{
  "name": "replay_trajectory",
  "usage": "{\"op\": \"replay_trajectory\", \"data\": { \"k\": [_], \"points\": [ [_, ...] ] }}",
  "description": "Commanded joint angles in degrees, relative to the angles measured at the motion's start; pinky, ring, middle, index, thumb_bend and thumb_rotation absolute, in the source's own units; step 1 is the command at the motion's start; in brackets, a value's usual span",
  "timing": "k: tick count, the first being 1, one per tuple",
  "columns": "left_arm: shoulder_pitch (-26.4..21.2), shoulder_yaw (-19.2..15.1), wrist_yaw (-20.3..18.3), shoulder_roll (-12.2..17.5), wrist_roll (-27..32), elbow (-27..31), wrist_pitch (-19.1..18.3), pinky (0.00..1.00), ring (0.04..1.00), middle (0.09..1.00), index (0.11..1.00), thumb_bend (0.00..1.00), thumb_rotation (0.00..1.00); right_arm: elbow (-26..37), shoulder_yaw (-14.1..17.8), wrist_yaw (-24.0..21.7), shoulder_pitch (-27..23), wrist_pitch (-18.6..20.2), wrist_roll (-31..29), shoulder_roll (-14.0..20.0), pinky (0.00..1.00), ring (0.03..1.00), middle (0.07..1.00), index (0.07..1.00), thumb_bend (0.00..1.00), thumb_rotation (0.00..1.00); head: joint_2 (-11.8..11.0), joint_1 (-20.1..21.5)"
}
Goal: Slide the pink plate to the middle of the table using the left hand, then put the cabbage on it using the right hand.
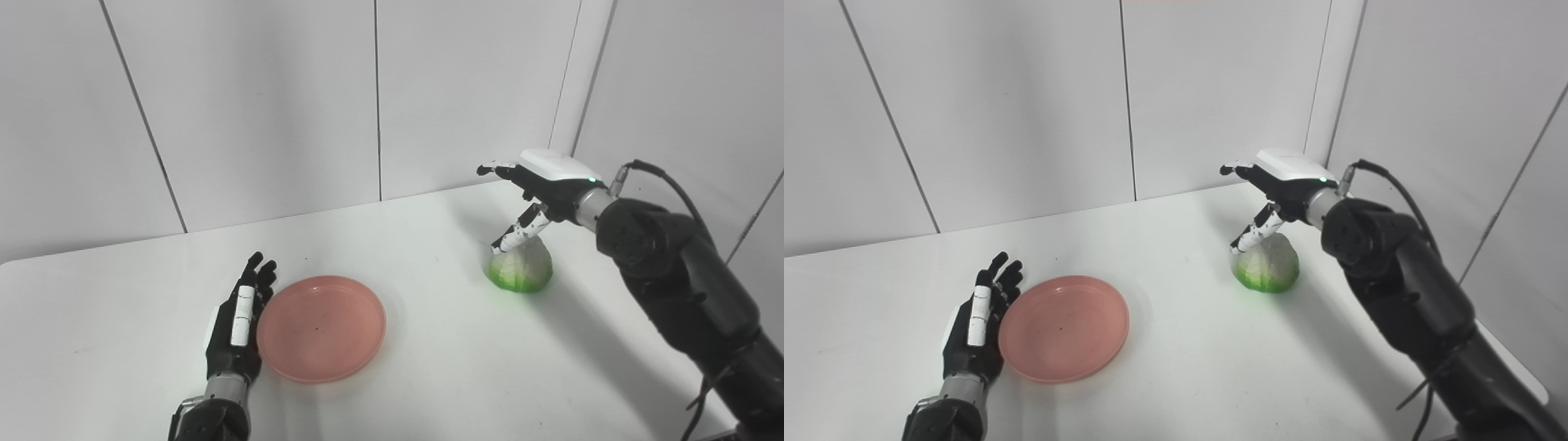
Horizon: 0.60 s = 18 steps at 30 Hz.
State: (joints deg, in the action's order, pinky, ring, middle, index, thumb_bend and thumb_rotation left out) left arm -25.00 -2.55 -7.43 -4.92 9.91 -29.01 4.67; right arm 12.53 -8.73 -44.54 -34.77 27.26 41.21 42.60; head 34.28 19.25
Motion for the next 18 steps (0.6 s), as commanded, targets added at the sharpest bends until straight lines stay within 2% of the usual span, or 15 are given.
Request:
{"op": "replay_trajectory", "data": {
  "k": [1,7,12,18],
  "points": [
    [1.76,-0.13,0.23,-0.3,0.52,-2.31,-2.44,1.0,0.951,0.909,0.915,0.96,0.83,-0.96,-1.27,-2.67,-3.47,-0.5,1.37,2.89,0.69,0.85,0.897,0.88,1.0,0.19,-0.01,-0.08],
    [1.95,-0.38,0.06,-0.42,0.83,-1.96,-2.7,1.0,0.953,0.909,0.92,0.96,0.82,-6.76,-7.84,-8.46,-6.98,-2.0,3.43,5.29,0.7,0.848,0.902,0.884,1.0,0.22,0.02,-0.31],
    [2.09,-0.35,0.13,-0.43,0.6,-1.81,-2.75,1.0,0.945,0.905,0.918,0.96,0.82,-10.7,-12.39,-11.2,-9.59,-2.89,6.23,5.46,0.67,0.848,0.916,0.878,1.0,0.24,0.13,-0.29],
    [2.13,-0.27,-0.12,-0.5,0.64,-1.94,-2.52,1.0,0.95,0.912,0.925,0.95,0.83,-13.78,-13.16,-9.99,-10.19,-3.02,7.07,4.82,0.67,0.859,0.934,0.873,1.0,0.24,0.13,-0.42]
  ]
}}
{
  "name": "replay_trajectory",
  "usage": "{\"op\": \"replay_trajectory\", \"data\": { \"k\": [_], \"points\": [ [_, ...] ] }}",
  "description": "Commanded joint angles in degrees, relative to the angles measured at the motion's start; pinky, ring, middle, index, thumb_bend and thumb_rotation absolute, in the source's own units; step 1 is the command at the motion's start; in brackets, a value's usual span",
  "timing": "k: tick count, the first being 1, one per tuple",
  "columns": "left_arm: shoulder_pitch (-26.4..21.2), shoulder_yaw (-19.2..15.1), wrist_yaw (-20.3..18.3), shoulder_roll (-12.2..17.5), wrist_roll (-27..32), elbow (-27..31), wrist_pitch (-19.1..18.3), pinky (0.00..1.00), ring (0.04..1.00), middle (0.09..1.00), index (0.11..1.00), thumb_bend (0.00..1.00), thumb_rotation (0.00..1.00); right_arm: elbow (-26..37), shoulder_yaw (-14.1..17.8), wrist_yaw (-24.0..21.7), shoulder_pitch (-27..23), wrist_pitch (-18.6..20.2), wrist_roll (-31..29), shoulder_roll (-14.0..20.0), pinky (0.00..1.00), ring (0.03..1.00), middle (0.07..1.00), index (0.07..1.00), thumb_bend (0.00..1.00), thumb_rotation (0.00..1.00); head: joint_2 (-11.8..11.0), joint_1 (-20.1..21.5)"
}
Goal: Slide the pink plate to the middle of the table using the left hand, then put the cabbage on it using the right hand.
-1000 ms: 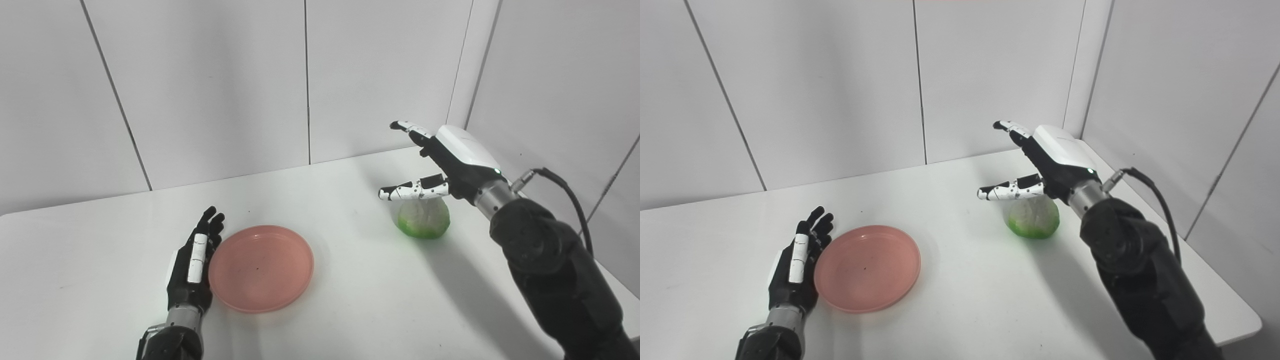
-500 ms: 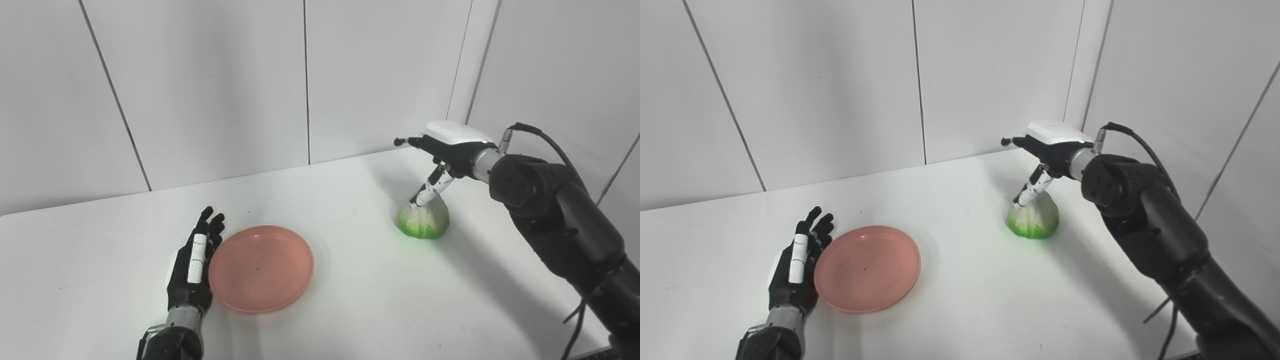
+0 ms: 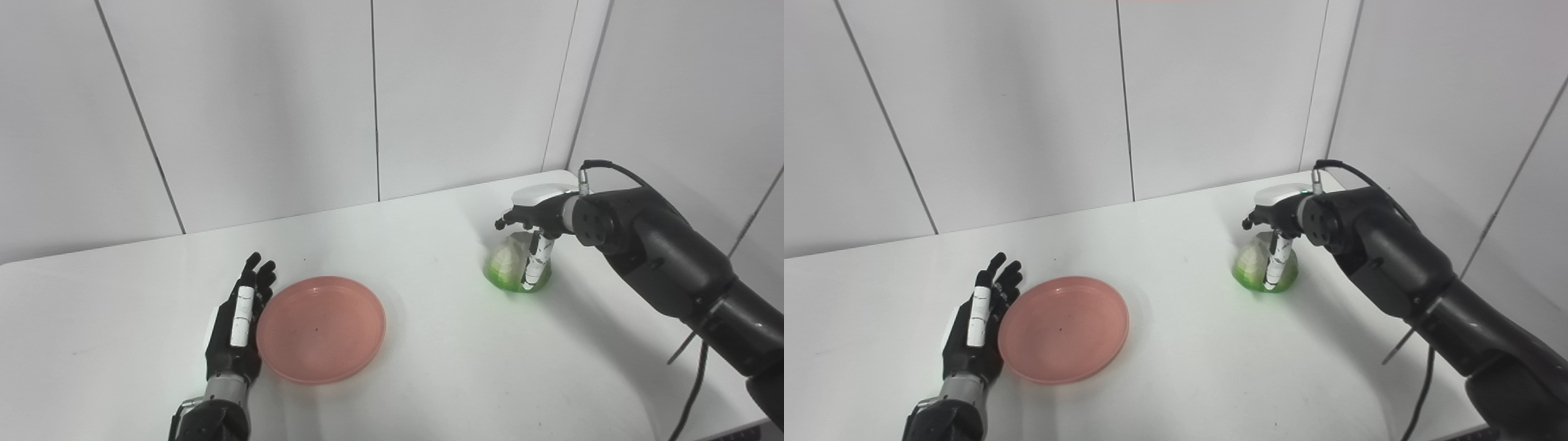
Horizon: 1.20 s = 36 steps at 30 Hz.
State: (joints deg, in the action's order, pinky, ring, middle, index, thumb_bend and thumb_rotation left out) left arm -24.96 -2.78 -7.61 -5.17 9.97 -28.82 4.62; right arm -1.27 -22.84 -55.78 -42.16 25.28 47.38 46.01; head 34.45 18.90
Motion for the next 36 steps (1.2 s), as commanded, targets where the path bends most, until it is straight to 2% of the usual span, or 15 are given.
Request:
{"op": "replay_trajectory", "data": {
  "k": [1,5,12,19,21,36],
  "points": [
    [2.12,-0.02,0.09,-0.3,0.57,-2.1,-2.46,1.0,0.951,0.912,0.926,0.95,0.83,-0.52,1.45,2.62,-2.43,-1.13,0.84,1.09,0.67,0.86,0.935,0.872,1.0,0.24,-0.06,-0.21],
    [2.3,-0.09,0.2,-0.59,0.69,-1.74,-2.56,1.0,0.951,0.917,0.943,0.97,0.82,-2.59,3.17,7.23,-1.24,-1.41,0.12,0.1,0.72,0.887,0.942,0.879,1.0,0.19,-0.01,-0.49],
    [2.4,-0.13,0.55,-0.64,0.46,-1.55,-2.71,1.0,0.944,0.919,0.946,0.96,0.83,-5.32,3.71,9.98,-0.39,-1.85,-0.56,-0.47,0.75,0.914,0.96,0.868,1.0,0.19,-0.09,-0.74],
    [2.36,-0.12,0.51,-0.66,0.41,-1.7,-2.6,1.0,0.945,0.923,0.949,0.96,0.83,-8.08,2.69,11.29,0.32,-3.18,-0.69,-1.25,0.68,0.88,0.952,0.853,1.0,0.18,-0.06,-0.81],
    [2.32,0.07,0.55,-0.53,0.07,-1.72,-2.44,0.99,0.947,0.924,0.949,0.96,0.84,-8.66,2.69,12.24,0.78,-4.04,-1.16,-1.71,0.69,0.876,0.929,0.846,1.0,0.18,-0.06,-0.81],
    [2.55,-0.02,0.71,-0.48,0.19,-1.21,-3.2,1.0,0.948,0.923,0.942,0.97,0.82,-10.17,1.42,10.62,1.26,-2.76,-4.02,-4.88,0.68,0.886,0.947,0.877,1.0,0.22,0.41,-1.62]
  ]
}}
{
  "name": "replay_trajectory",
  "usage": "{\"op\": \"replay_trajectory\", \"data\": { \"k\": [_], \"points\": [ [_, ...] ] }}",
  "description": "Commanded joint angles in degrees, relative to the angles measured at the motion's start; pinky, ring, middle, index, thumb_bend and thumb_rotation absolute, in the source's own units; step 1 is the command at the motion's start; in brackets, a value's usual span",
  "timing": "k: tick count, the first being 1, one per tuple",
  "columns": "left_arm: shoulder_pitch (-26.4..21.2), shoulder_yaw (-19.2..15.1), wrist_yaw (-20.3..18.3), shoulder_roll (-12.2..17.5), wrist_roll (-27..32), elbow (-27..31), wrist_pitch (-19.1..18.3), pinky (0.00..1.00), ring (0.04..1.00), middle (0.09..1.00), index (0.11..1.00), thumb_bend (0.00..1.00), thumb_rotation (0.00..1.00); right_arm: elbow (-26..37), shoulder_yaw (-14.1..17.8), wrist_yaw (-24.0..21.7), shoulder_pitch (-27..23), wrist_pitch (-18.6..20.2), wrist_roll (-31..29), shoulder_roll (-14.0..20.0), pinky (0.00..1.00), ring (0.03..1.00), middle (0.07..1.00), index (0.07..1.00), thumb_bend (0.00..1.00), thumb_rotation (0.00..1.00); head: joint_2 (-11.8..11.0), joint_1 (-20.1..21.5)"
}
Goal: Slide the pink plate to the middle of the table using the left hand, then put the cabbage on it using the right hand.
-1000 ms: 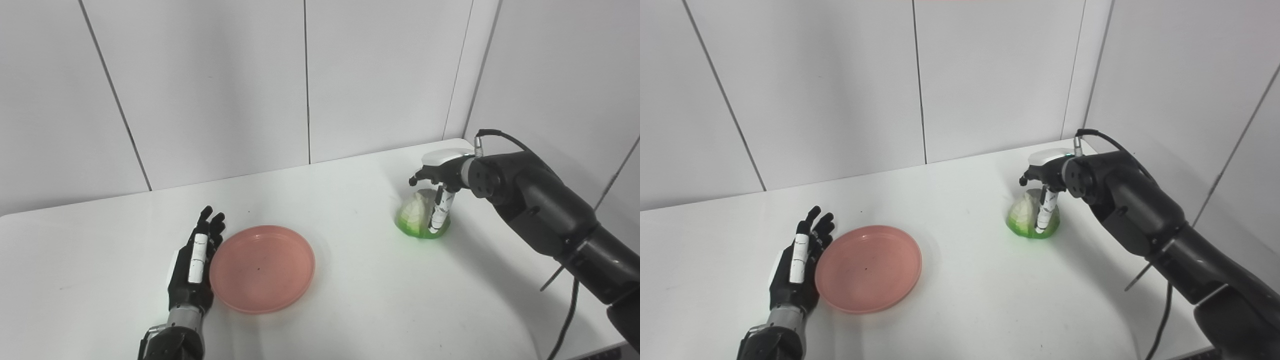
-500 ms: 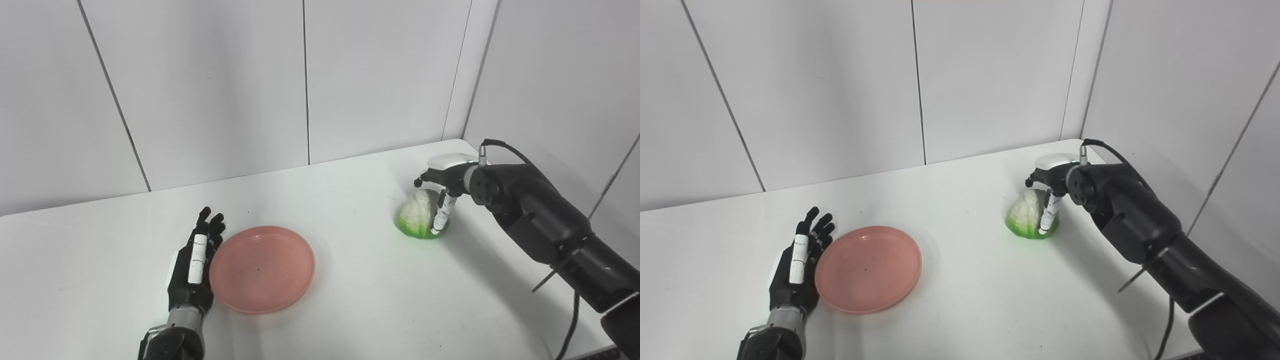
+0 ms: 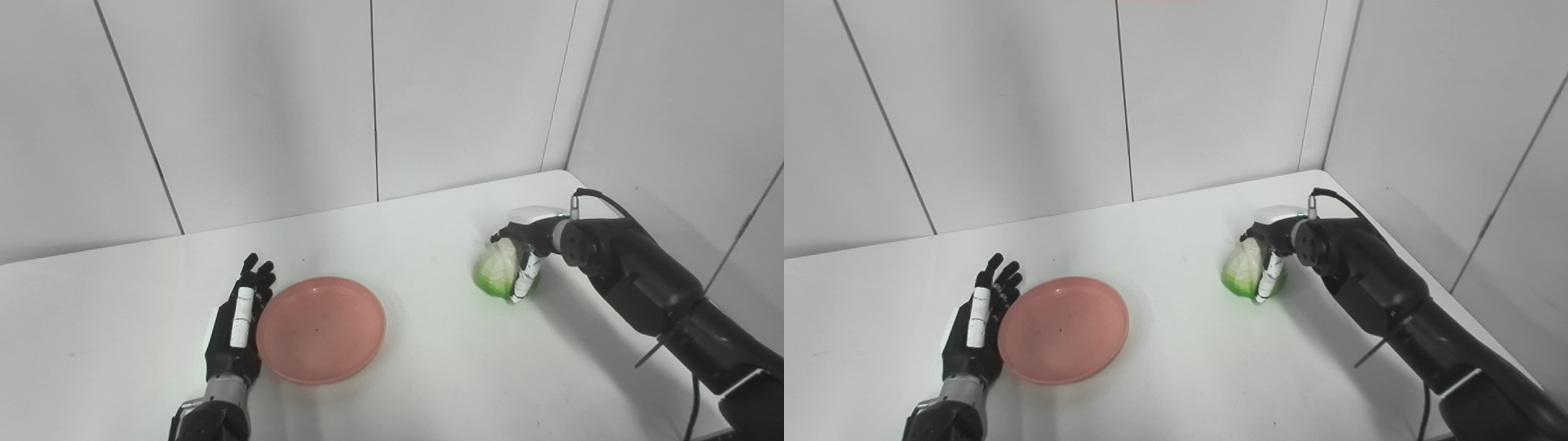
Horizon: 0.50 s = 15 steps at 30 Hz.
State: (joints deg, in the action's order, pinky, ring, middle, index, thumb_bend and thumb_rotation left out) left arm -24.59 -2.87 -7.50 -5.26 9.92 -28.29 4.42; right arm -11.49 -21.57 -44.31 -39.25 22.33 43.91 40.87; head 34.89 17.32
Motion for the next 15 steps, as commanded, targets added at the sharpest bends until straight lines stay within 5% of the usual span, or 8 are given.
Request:
{"op": "replay_trajectory", "data": {
  "k": [1,15],
  "points": [
    [2.25,0.11,0.71,-0.41,0.13,-1.55,-3.04,1.0,0.947,0.924,0.938,0.97,0.82,0.14,0.13,-0.71,-1.47,0.22,-0.68,0.2,0.67,0.883,0.946,0.879,1.0,0.23,0.04,-0.17],
    [2.61,0.39,0.88,-0.28,-0.06,-0.79,-3.51,0.99,0.949,0.928,0.93,0.95,0.84,-1.11,2.57,4.94,1.43,1.53,-2.38,-1.78,0.59,0.792,0.908,0.853,1.0,0.12,0.38,-0.65]
  ]
}}
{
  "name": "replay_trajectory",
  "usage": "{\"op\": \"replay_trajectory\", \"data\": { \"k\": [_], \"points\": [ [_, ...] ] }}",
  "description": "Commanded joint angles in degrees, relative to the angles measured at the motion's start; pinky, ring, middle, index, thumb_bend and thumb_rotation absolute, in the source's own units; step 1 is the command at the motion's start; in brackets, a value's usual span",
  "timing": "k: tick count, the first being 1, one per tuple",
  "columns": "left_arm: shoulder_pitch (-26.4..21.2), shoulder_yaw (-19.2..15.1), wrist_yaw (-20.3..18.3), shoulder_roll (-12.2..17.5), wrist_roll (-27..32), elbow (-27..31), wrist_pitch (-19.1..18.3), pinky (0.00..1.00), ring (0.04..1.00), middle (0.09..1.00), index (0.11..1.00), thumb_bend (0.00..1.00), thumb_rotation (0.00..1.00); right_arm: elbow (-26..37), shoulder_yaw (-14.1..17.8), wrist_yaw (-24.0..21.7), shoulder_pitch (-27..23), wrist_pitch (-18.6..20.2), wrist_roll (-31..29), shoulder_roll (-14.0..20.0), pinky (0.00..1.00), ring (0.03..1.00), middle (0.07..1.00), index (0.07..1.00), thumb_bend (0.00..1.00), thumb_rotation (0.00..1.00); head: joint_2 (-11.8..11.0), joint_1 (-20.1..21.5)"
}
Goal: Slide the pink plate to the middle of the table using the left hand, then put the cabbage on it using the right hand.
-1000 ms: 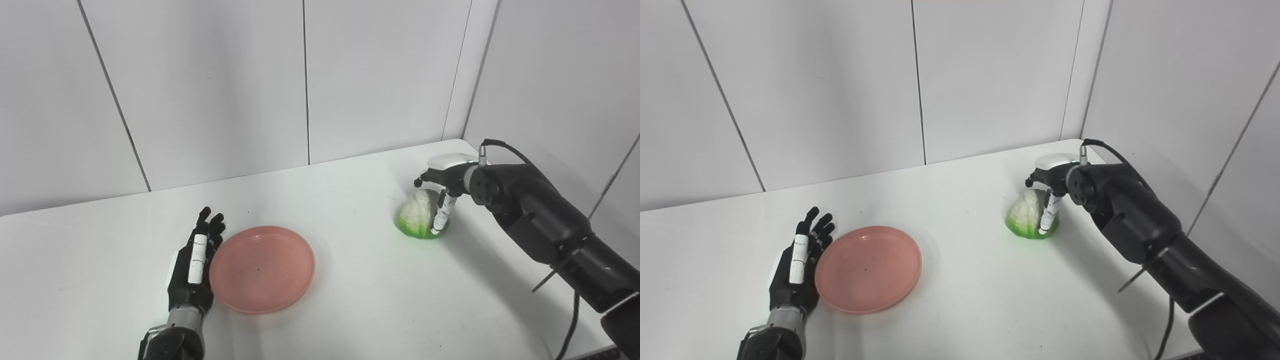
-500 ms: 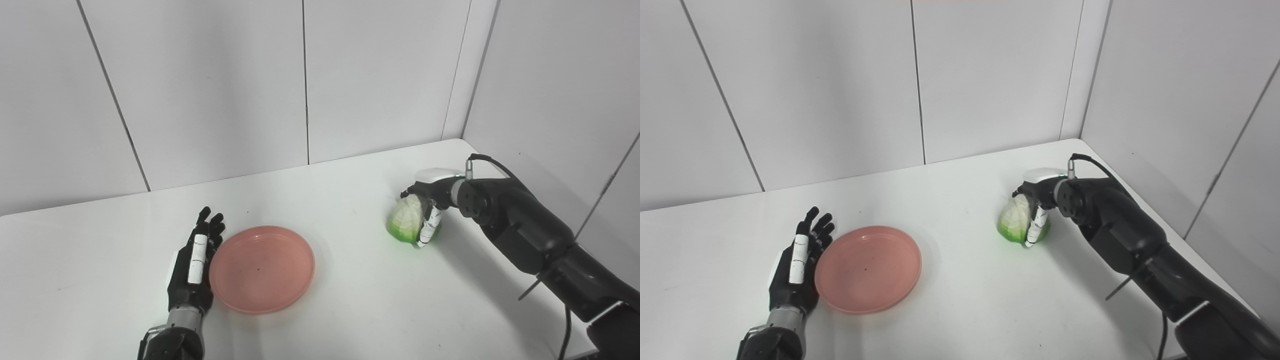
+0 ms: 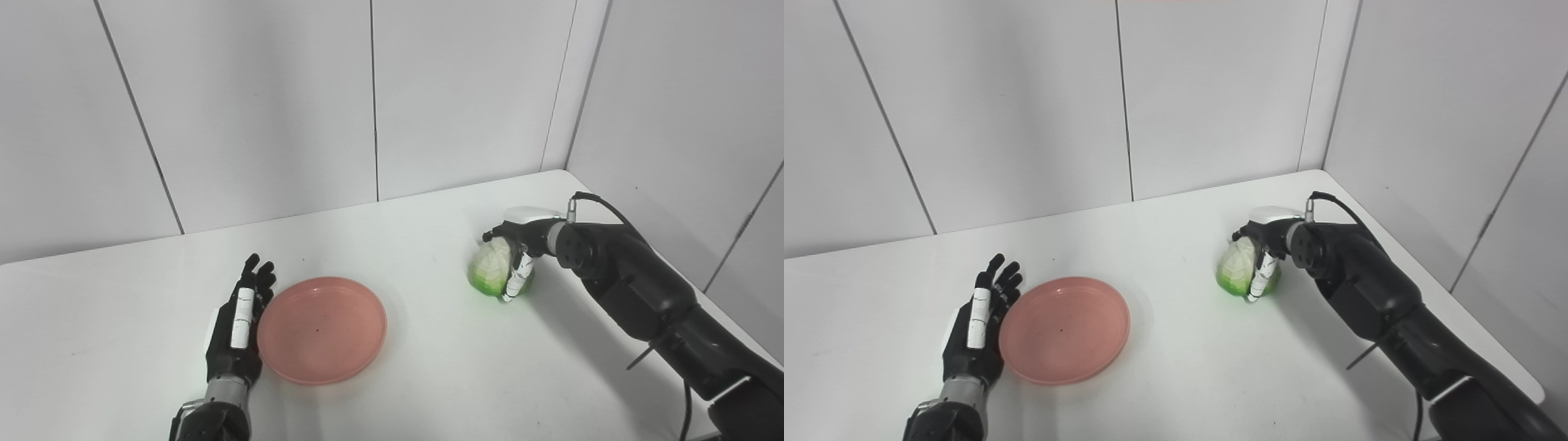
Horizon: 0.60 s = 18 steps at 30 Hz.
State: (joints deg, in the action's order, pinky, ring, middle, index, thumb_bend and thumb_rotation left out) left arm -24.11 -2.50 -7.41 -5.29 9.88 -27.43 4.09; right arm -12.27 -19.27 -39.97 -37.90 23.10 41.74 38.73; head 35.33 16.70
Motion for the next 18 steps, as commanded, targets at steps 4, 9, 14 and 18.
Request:
{"op": "replay_trajectory", "data": {
  "k": [4,9,14,18],
  "points": [
    [2.13,0.08,0.5,-0.21,0.19,-1.84,-3.13,0.99,0.949,0.926,0.932,0.95,0.84,-1.1,0.53,2.92,0.86,0.48,-0.61,-0.08,0.61,0.799,0.87,0.812,0.97,0.12,-0.08,-0.09],
    [2.22,0.13,0.45,-0.21,0.22,-1.63,-3.3,1.0,0.949,0.927,0.934,0.96,0.83,-2.61,0.69,6.39,1.59,0.4,-0.64,-0.86,0.63,0.761,0.8,0.733,0.91,0.12,-0.01,-0.15],
    [2.26,0.2,0.42,-0.08,0.24,-1.73,-3.2,0.99,0.946,0.927,0.935,0.95,0.84,-4.12,2.42,13.81,3.56,-3.13,-2.4,-2.15,0.37,0.45,0.518,0.493,0.57,0.02,0.13,-0.17],
    [2.34,0.25,0.48,-0.08,0.2,-1.62,-3.46,1.0,0.946,0.926,0.935,0.96,0.83,-4.36,3.91,16.68,4.79,-3.98,-4.72,-2.94,0.31,0.371,0.469,0.497,0.53,0.0,0.17,-0.25]
  ]
}}
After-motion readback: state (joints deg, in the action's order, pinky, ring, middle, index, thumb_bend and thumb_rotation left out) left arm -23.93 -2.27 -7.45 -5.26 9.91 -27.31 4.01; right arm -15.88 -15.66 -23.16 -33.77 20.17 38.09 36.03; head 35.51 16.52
